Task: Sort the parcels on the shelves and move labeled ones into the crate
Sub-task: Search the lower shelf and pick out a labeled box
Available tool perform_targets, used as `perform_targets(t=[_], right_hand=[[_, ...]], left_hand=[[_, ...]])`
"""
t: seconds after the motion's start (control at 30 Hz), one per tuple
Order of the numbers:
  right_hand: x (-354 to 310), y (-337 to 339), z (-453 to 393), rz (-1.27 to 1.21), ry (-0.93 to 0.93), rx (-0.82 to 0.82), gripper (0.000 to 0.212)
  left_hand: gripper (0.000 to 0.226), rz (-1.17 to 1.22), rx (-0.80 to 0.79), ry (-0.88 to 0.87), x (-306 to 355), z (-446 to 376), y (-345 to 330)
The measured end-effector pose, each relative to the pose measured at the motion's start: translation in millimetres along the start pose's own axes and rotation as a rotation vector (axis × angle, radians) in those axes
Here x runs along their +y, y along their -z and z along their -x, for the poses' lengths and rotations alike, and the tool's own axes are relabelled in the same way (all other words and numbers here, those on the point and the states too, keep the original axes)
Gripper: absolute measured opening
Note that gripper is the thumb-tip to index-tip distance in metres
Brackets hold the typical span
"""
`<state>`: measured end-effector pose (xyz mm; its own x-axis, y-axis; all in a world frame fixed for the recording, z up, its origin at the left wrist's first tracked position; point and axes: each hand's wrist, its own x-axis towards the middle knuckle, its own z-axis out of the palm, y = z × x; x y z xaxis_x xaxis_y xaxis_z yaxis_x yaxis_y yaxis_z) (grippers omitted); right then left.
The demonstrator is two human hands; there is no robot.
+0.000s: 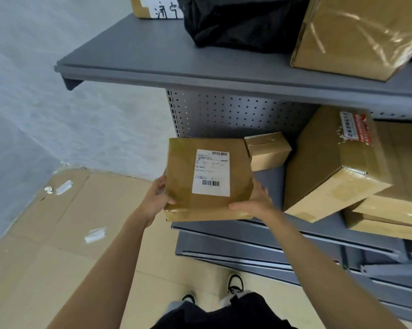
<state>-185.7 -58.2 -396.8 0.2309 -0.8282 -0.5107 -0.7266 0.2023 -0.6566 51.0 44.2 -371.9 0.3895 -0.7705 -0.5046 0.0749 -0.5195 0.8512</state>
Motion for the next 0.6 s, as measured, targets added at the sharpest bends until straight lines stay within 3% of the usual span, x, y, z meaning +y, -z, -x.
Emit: perform_targets(t=[0.17,0.3,0.6], right_hand=[[13,-5,13,-0.070,-0.075,0.014,0.110],[18,-9,18,-0.125,-0.127,0.012,0.086],[-18,-16,-8,-0.229,-0.044,0.133,0.089]], left_hand=[[0.076,-0.041,-0.082,-0.004,-6,-7,3],[0.077,-0.033,-0.124,-0.041,-8,-14,13],[0.085,0.025,-0.142,-0.111,24,-65,36]])
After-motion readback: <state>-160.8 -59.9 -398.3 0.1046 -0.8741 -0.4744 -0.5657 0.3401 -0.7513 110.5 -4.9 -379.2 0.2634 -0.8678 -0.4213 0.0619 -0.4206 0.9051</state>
